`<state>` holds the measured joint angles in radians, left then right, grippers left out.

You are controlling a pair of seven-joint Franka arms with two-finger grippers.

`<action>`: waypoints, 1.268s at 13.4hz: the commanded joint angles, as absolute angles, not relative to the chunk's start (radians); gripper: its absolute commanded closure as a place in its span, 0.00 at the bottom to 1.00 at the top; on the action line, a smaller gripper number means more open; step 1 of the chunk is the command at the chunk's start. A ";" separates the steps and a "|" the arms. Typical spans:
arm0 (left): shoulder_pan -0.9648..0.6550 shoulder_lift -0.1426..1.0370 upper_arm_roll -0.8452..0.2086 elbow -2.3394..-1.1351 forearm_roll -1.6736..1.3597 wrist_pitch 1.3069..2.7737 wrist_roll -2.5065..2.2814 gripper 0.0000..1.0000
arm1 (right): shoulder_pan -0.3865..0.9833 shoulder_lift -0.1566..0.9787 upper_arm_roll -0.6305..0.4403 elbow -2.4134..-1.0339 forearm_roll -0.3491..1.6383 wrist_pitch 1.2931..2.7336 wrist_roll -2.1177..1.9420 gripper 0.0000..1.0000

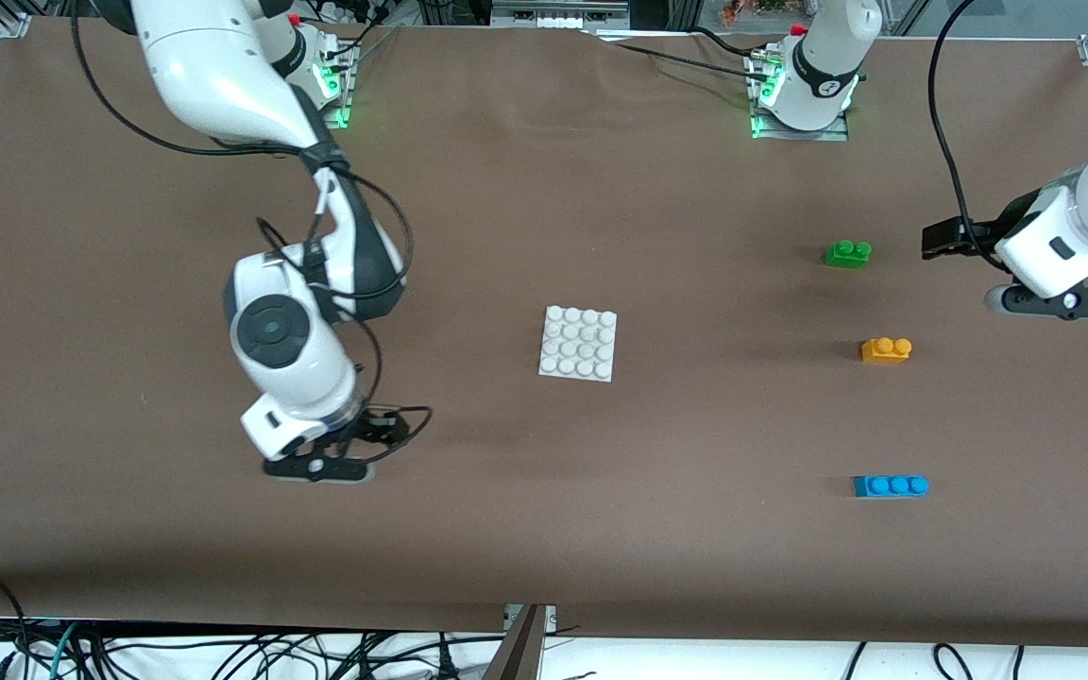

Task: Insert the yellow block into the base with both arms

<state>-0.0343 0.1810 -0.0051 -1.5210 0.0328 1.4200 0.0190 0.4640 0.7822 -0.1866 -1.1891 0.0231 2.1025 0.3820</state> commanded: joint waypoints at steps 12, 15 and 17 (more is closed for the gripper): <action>-0.020 0.149 0.002 -1.480 0.011 1.390 0.041 0.00 | 0.140 0.341 -0.173 -1.376 0.017 1.987 0.095 0.00; -0.006 0.071 0.005 -1.494 0.014 1.391 0.052 0.00 | 0.117 0.204 -0.173 -1.504 0.015 1.961 -0.045 0.00; 0.021 0.052 0.003 -1.494 0.008 1.393 0.114 0.00 | 0.086 0.170 -0.173 -1.532 0.003 1.947 -0.101 0.00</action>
